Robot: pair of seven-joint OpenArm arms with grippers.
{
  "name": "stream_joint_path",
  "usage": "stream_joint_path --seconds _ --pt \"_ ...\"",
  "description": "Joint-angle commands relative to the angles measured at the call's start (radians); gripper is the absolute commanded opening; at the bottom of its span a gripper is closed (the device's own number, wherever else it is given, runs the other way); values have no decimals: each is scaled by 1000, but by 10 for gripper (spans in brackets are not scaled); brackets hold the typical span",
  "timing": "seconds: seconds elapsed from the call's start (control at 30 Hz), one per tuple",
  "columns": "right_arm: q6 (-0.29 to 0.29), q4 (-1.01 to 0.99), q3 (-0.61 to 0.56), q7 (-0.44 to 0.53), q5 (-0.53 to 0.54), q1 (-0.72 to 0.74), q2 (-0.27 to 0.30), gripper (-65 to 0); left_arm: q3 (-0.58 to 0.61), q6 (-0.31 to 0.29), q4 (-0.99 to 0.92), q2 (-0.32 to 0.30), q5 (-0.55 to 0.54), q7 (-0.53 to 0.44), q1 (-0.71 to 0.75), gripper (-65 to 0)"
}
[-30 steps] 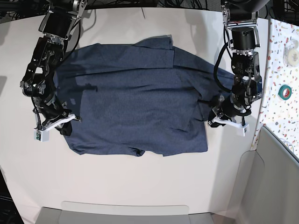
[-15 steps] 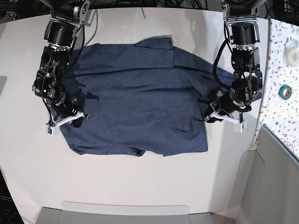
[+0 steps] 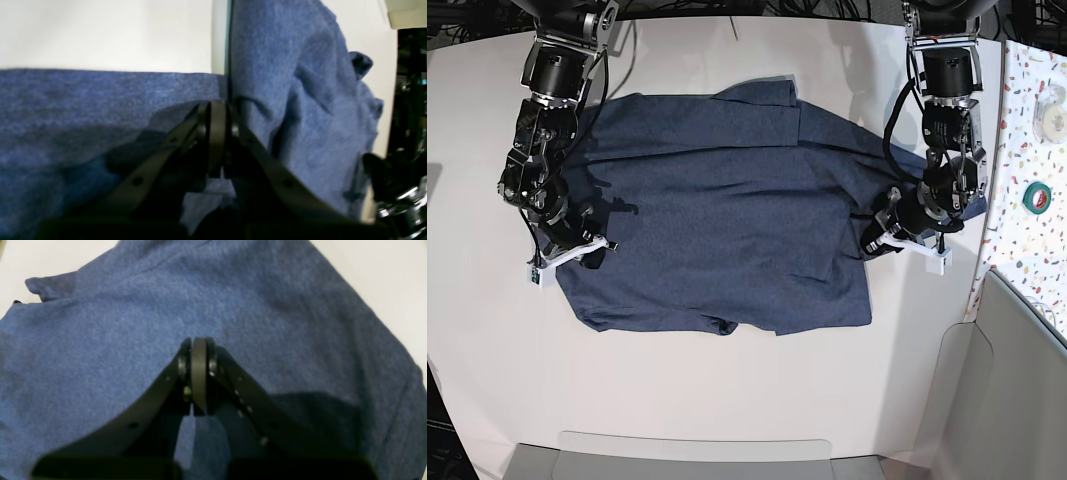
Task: Layout the t-shirt on the table in an organized manner, then fold the t-shirt properly
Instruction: 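Pull the side edges outward with both grippers to smooth the shirt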
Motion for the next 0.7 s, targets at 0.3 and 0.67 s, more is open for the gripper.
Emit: stream_joint_path --seconds 0.3,0.67 --pt "5 16 7 26 -18 19 12 -650 -7 30 -47 -26 302 -109 -7 -648" --pt "5 18 46 27 -104 -24 12 -650 -7 168 -49 -26 509 -256 23 -648"
